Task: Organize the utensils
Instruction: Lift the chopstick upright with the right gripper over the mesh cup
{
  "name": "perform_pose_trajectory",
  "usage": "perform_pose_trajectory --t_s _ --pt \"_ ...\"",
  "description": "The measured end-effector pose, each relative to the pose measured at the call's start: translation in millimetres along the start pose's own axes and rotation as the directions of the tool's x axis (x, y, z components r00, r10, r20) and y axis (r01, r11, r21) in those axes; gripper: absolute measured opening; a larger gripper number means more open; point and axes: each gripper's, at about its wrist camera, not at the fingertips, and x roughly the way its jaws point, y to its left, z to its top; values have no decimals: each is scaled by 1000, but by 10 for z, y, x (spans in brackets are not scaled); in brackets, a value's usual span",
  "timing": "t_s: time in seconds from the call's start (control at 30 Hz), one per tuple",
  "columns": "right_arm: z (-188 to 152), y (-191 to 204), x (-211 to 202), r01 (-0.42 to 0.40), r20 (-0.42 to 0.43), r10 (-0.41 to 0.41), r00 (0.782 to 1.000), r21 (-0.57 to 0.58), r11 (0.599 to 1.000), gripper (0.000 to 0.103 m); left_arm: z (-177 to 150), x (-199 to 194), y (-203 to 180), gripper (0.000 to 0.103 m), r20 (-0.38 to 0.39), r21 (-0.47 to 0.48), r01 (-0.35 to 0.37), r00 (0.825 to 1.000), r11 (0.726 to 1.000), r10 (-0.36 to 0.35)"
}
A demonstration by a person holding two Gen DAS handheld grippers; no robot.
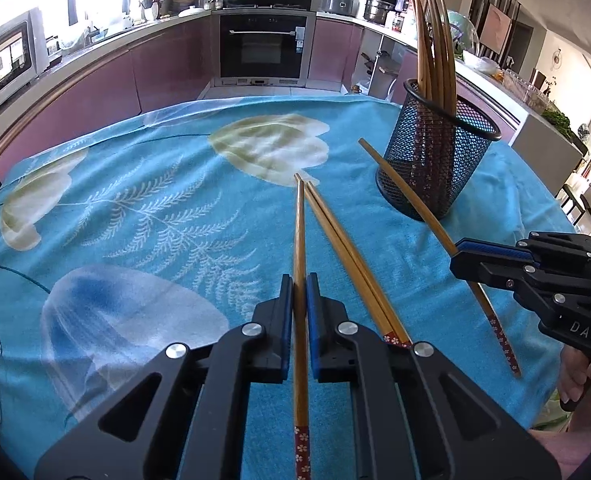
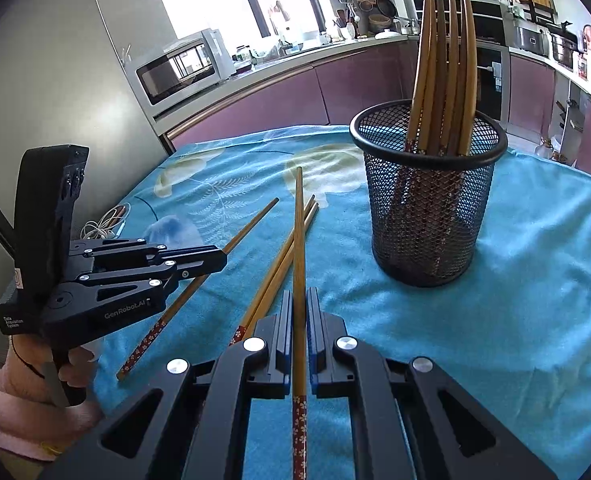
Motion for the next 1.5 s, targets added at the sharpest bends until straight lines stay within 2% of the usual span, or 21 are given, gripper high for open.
perform_pose_trajectory --t_s 0.3,0.93,1.5 --pt "16 3 -127 -21 37 21 999 4 1000 6 58 -200 -23 7 40 -16 67 997 998 -66" --pt "97 6 -271 -37 87 36 996 9 999 6 140 -404 -114 7 85 -14 130 988 991 -128" --pt "127 -66 -388 -63 125 58 990 34 997 6 202 -540 -105 7 116 -34 223 969 974 -218"
